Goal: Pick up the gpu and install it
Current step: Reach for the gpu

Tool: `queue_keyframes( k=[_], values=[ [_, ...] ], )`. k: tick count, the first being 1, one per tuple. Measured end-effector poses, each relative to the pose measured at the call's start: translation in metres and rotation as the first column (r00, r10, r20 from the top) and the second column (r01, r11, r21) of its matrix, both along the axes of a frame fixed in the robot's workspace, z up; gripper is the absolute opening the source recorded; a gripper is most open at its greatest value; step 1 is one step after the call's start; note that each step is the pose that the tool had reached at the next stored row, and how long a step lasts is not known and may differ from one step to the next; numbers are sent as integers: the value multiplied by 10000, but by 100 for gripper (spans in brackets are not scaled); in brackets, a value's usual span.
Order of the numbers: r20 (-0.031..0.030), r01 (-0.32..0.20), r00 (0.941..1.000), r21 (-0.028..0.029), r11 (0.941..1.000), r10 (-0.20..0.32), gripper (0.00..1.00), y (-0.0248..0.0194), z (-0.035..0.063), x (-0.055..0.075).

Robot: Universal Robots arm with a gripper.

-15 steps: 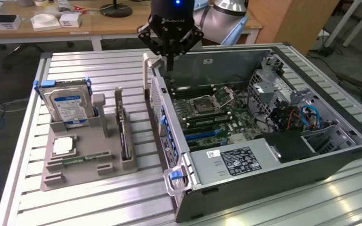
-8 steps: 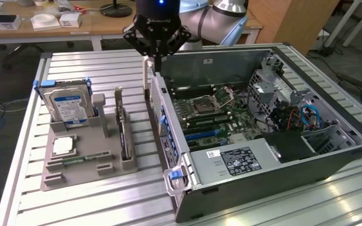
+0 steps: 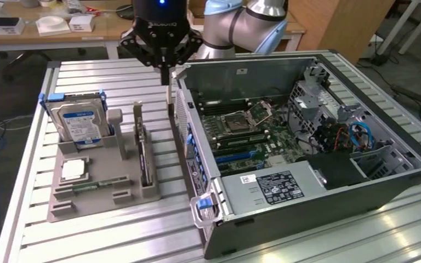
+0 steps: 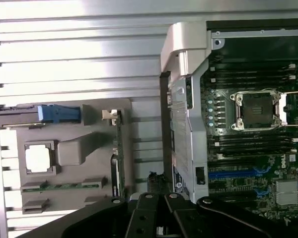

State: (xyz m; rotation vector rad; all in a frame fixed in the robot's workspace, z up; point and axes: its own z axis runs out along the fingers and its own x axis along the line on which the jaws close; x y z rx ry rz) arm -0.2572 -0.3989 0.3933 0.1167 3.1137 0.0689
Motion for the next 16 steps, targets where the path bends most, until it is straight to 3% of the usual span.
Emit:
queue_keyframes(
  k=[12,16],
  values=[
    [0,0,10000,-1,10000,0,10,0,0,-480],
    [0,-1,10000,0,10000,1,10,0,-1,-549]
  ],
)
